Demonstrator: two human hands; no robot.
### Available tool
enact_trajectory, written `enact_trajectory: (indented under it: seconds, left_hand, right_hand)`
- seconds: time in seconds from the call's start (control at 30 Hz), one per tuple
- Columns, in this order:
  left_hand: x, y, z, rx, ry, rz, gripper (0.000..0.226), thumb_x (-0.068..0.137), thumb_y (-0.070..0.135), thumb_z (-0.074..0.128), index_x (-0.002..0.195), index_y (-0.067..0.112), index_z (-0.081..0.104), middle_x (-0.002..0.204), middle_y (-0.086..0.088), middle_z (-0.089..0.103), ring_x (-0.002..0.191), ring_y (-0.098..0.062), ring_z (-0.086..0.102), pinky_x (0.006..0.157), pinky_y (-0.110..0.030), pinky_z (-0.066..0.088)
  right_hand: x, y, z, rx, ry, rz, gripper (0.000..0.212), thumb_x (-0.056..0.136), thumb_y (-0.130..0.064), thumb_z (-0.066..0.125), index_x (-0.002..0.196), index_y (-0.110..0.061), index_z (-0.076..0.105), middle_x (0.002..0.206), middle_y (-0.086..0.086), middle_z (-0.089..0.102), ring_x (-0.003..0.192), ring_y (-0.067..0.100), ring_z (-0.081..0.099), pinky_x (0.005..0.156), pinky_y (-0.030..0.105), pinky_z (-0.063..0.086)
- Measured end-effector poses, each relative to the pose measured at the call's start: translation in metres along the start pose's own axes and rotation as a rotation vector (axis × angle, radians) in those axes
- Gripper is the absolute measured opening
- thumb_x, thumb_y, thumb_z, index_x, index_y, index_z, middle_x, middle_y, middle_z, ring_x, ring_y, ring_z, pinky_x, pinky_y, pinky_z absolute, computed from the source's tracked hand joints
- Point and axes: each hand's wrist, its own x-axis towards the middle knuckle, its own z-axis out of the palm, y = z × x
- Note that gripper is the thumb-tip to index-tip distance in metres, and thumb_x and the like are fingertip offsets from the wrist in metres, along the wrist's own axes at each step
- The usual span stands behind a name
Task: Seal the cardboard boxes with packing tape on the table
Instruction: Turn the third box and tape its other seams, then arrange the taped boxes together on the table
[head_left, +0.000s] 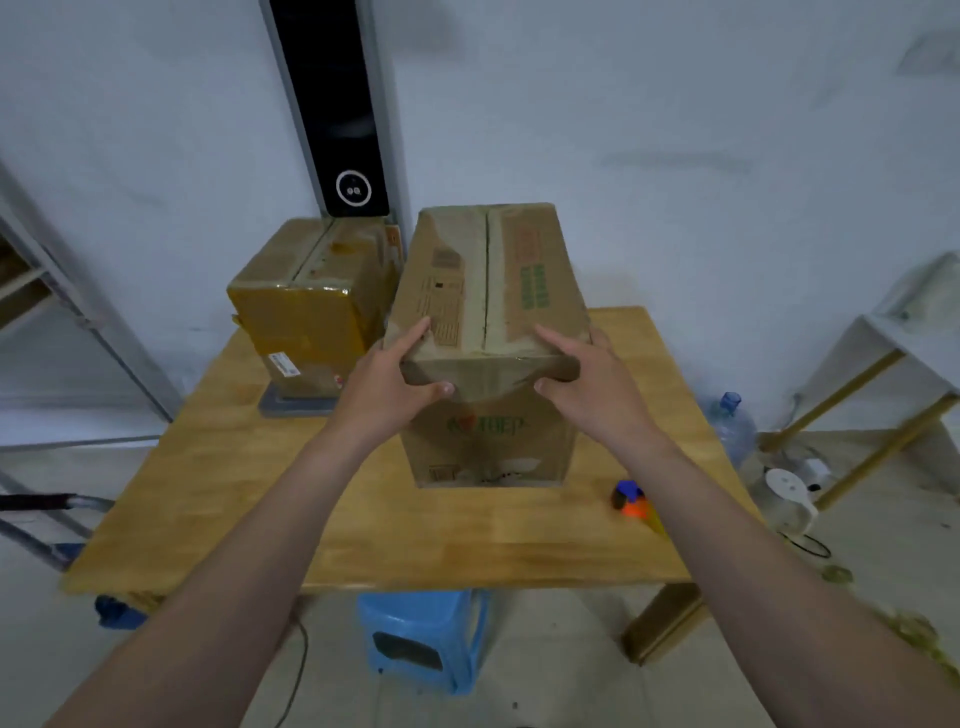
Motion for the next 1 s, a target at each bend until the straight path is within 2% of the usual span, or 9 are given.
enact_trajectory:
  seconds: [0.13,0.27,0.33,0.47,0.53,0.73,0.93,1.0]
  left_hand:
    - [0.039,0.062,-0.023,0.027,0.046,0.129,0.092,0.080,0.044,0.085,0.155,0.050,0.033,0.155,0.004,0.043,0.136,-0.023,0.047,0.102,-0.049,0.053]
    - [0.076,0.121,-0.027,0.066,0.042,0.233,0.095,0.080,0.041,0.086,0.158,0.045,0.030,0.151,-0.001,0.045,0.133,-0.026,0.049,0.102,-0.051,0.053]
    - [0.091,0.147,-0.019,0.050,0.036,0.269,0.098,0.079,0.041,0.086,0.159,0.044,0.029,0.150,0.000,0.046,0.130,-0.025,0.051,0.099,-0.051,0.055]
    - [0.120,0.187,0.012,0.051,0.014,0.324,0.098,0.080,0.042,0.085,0.160,0.041,0.028,0.149,-0.003,0.047,0.134,-0.026,0.048,0.111,-0.047,0.046]
    - [0.133,0.200,0.035,0.057,0.005,0.334,0.098,0.080,0.045,0.084,0.160,0.042,0.028,0.149,-0.003,0.047,0.134,-0.026,0.049,0.111,-0.046,0.045]
    - [0.173,0.234,0.128,0.070,-0.040,0.303,0.096,0.083,0.051,0.080,0.161,0.041,0.024,0.154,-0.002,0.042,0.136,-0.025,0.048,0.110,-0.045,0.047]
    - [0.225,0.240,0.221,-0.051,-0.163,0.202,0.097,0.088,0.040,0.079,0.162,0.039,0.018,0.165,0.000,0.028,0.150,-0.026,0.031,0.121,-0.050,0.033]
    - [0.240,0.236,0.249,-0.075,-0.188,0.152,0.097,0.089,0.039,0.078,0.163,0.039,0.016,0.166,0.001,0.024,0.151,-0.026,0.028,0.122,-0.049,0.031]
  right_hand:
    - [0.027,-0.015,-0.041,0.050,0.123,-0.046,0.068,0.088,-0.026,0.074,0.144,-0.050,0.046,0.164,-0.001,0.016,0.147,0.020,0.032,0.102,0.028,0.041]
    - [0.049,-0.014,-0.086,0.089,0.213,-0.028,0.068,0.087,-0.027,0.075,0.145,-0.049,0.046,0.161,-0.001,0.021,0.143,0.024,0.035,0.111,0.039,0.044]
    - [0.056,-0.008,-0.106,0.105,0.275,-0.026,0.066,0.088,-0.026,0.074,0.145,-0.046,0.047,0.159,0.000,0.024,0.141,0.023,0.038,0.111,0.041,0.044]
    - [0.070,0.018,-0.138,0.072,0.428,-0.037,0.058,0.090,-0.025,0.068,0.144,-0.040,0.052,0.156,0.000,0.029,0.137,0.019,0.043,0.113,0.040,0.043]
    - [0.078,0.037,-0.153,0.067,0.463,-0.024,0.056,0.091,-0.025,0.066,0.143,-0.039,0.053,0.156,-0.001,0.029,0.135,0.019,0.045,0.112,0.041,0.044]
    - [0.119,0.105,-0.200,0.056,0.480,0.079,0.056,0.090,-0.024,0.068,0.144,-0.027,0.055,0.156,0.002,0.027,0.131,0.021,0.049,0.112,0.040,0.044]
    - [0.174,0.187,-0.225,0.095,0.424,0.136,0.057,0.090,-0.021,0.070,0.144,-0.024,0.054,0.155,-0.002,0.024,0.129,0.019,0.049,0.109,0.033,0.045]
    - [0.195,0.214,-0.228,0.097,0.396,0.147,0.056,0.090,-0.020,0.069,0.144,-0.025,0.054,0.155,-0.002,0.023,0.128,0.021,0.049,0.107,0.034,0.047]
